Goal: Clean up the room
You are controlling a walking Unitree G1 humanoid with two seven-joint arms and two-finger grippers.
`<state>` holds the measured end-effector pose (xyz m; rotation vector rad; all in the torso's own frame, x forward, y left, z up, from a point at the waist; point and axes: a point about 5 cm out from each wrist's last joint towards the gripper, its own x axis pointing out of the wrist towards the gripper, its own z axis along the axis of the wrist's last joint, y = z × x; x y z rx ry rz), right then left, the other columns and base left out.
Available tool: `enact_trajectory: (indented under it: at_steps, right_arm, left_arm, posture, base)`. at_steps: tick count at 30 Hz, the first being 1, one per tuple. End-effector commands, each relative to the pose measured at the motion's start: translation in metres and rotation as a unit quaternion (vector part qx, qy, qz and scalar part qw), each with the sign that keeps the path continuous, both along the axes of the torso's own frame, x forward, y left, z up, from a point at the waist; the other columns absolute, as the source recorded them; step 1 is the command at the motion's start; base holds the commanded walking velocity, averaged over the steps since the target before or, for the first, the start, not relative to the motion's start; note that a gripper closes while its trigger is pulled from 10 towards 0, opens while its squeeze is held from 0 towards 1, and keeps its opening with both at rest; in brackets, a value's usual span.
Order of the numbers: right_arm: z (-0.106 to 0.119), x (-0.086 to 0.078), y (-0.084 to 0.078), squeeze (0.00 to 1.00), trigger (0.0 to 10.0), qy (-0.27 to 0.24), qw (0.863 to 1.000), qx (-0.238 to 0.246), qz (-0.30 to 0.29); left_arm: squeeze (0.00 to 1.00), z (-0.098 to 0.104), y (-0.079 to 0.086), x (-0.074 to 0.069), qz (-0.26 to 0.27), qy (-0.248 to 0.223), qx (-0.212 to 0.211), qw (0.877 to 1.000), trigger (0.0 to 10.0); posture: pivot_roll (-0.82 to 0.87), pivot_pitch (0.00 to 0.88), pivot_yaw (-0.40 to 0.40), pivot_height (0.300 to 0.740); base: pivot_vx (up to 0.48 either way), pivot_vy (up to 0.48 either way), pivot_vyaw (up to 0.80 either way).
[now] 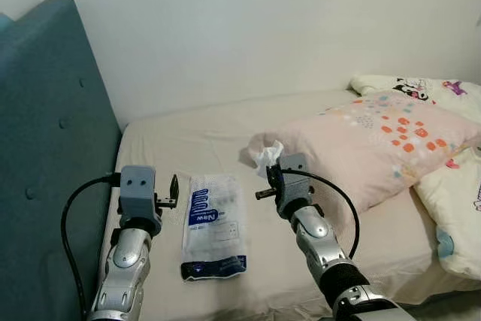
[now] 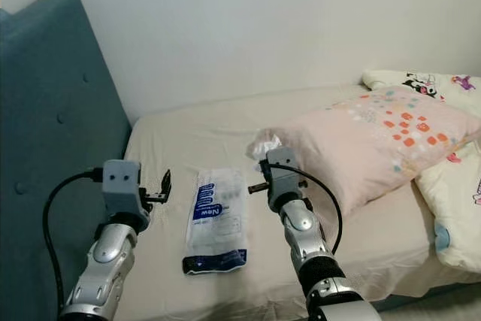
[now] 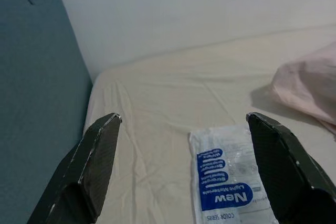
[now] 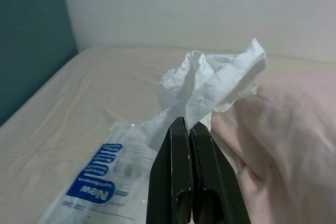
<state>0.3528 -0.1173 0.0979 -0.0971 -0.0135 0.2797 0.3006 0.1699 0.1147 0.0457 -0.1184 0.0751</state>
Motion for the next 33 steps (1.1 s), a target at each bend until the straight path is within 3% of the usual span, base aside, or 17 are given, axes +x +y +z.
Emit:
enact_trajectory:
  at_steps: [1,17,23,33]
  right_arm:
    - [-0.001,-0.002,0.002,0.00,10.0,-0.003,1.000,0.003,0.006]
    - [0.003,0.000,0.003,0.00,10.0,-0.007,1.000,0.009,0.010]
    - [0.003,-0.001,0.006,0.00,10.0,-0.008,1.000,0.011,0.015]
    - [-0.005,-0.006,0.005,0.00,10.0,0.002,1.000,0.011,0.012]
  left_arm:
    - [0.00,-0.002,0.002,-0.001,0.004,0.002,0.000,1.000,10.0]
    - [0.00,0.001,0.003,-0.001,0.004,-0.009,-0.012,1.000,10.0]
    - [0.00,-0.006,0.001,-0.001,-0.004,0.010,-0.022,1.000,10.0]
    - [0.00,-0.016,-0.002,-0.004,-0.020,0.029,-0.030,0.999,10.0]
  posture:
    - [0.02,0.009,-0.023,0.665]
    - [0.03,0.011,-0.028,0.715]
    - [0.02,0.010,-0.025,0.740]
    - [0.02,0.007,-0.017,0.740]
  base:
    - [0.000,0.000,0.00]
    - [0.000,0.000,0.00]
    - [0.000,0.000,0.00]
    - [0.000,0.000,0.00]
